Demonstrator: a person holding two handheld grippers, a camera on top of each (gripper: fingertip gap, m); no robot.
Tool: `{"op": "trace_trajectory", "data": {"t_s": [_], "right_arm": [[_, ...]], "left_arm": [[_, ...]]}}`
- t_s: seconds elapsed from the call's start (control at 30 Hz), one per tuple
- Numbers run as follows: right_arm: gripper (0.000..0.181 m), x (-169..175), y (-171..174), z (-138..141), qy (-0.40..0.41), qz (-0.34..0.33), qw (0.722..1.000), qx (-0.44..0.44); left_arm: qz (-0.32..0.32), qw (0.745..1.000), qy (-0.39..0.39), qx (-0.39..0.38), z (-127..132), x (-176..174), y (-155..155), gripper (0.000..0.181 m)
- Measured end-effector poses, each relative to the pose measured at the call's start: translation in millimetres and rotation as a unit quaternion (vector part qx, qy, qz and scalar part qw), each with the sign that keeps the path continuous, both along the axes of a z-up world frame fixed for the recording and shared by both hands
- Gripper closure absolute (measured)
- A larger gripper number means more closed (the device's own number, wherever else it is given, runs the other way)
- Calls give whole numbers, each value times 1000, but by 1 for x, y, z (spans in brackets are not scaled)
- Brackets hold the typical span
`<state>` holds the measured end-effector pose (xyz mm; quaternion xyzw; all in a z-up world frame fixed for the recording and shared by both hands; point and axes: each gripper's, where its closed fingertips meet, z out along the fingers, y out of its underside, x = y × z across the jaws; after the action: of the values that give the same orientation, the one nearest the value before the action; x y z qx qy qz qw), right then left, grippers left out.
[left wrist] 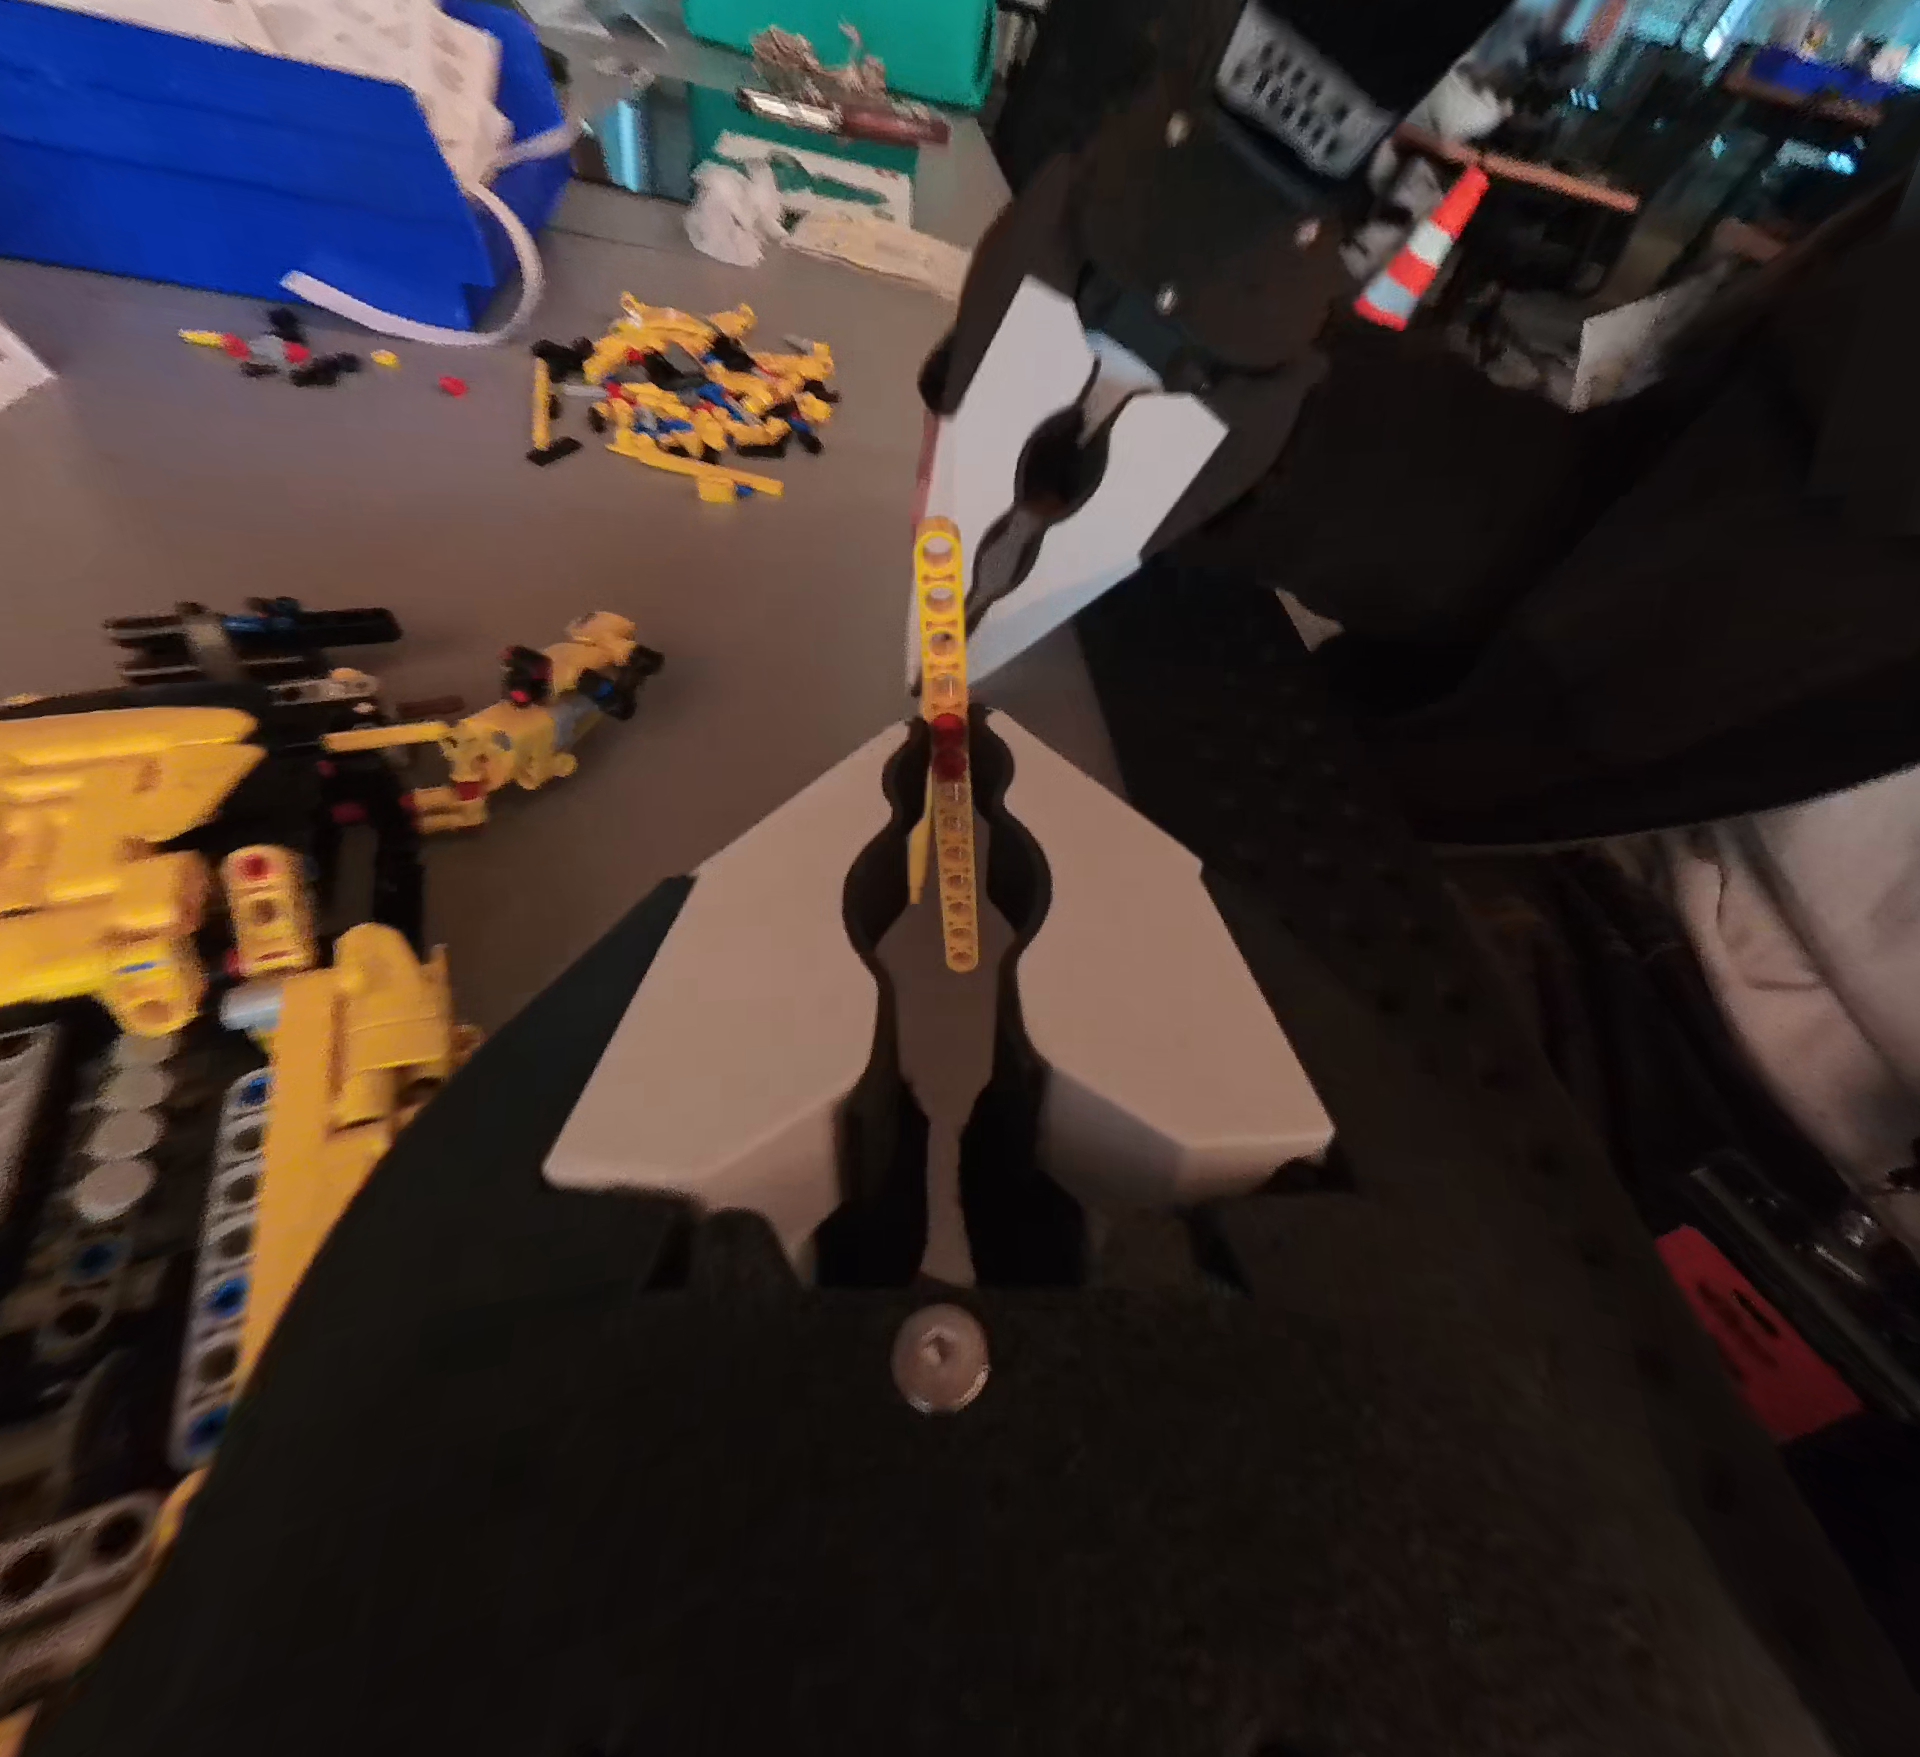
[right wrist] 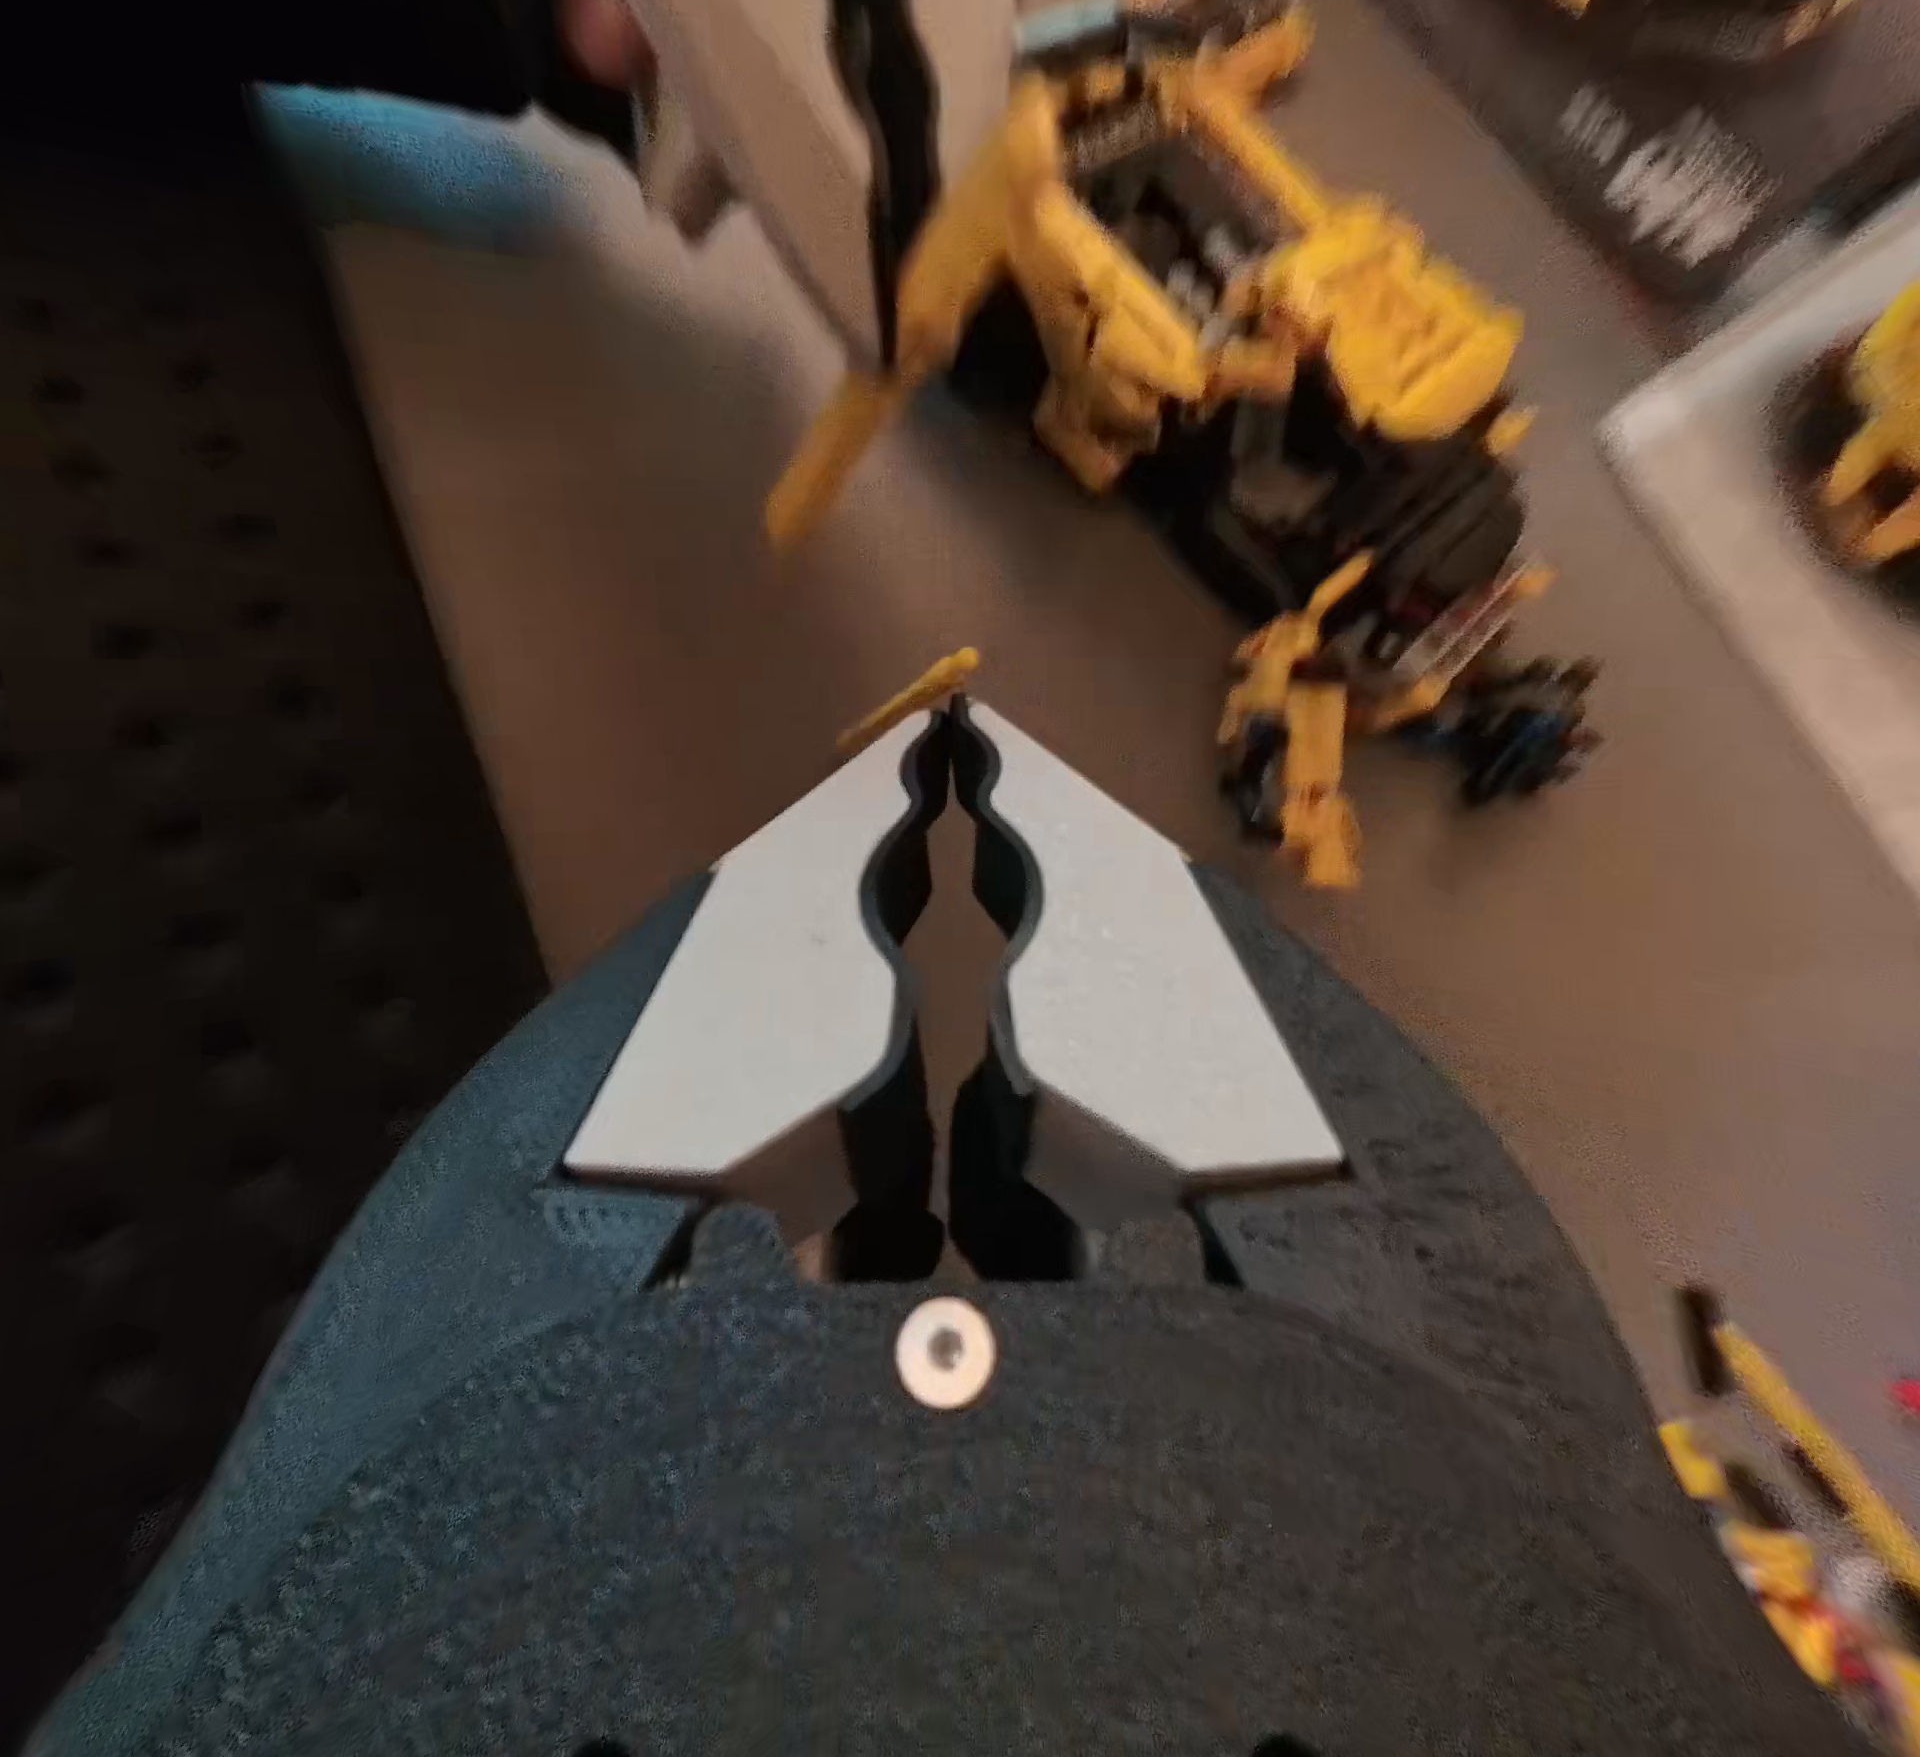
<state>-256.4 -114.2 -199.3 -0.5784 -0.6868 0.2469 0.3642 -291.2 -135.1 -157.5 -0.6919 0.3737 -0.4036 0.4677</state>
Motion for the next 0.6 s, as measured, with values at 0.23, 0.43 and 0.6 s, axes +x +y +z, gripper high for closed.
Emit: {"op": "trace_trajectory", "data": {"t_s": [0.23,0.43,0.6], "right_arm": [[181,47,17,-47,-122,-35,988,-86],[169,27,12,-26,-50,5,998,-39],[160,-27,33,-45,-66,82,994,21]], "left_arm": [[41,999,12,-11,-7,-11,14,174],[37,998,55,-20,-25,-4,15,174],[48,997,52,-32,-28,-12,18,175]]}}
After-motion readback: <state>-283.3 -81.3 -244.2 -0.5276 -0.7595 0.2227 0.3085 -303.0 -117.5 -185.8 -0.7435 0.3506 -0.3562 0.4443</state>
